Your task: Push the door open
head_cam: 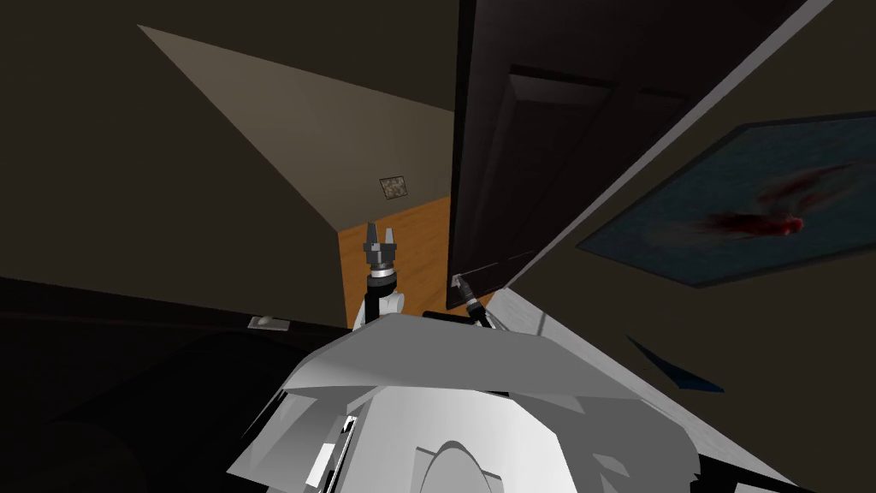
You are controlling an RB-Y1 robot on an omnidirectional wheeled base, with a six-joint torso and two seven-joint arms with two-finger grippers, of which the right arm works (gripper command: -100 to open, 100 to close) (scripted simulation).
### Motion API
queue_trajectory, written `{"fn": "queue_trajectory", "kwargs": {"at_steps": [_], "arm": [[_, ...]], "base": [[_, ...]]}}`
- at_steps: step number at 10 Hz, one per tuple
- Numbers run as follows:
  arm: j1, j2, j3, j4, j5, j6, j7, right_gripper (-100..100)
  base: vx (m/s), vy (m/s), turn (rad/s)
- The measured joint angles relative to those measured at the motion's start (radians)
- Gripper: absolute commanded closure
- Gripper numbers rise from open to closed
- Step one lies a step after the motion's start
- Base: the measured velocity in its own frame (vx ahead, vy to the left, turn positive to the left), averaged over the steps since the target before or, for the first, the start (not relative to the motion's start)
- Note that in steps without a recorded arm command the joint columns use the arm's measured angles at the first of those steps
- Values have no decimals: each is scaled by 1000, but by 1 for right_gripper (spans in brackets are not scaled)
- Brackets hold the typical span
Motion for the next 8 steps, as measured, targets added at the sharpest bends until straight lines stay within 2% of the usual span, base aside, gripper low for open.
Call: {"fn": "queue_trajectory", "kwargs": {"at_steps": [4,7,8], "arm": [[2,-1,1,3,1,4,0,100],[1,-5,-7,23,-5,-1,5,100],[9,-6,-11,8,-7,9,8,100]], "base": [[-13,-8,0],[121,84,-32],[164,129,-41]]}}
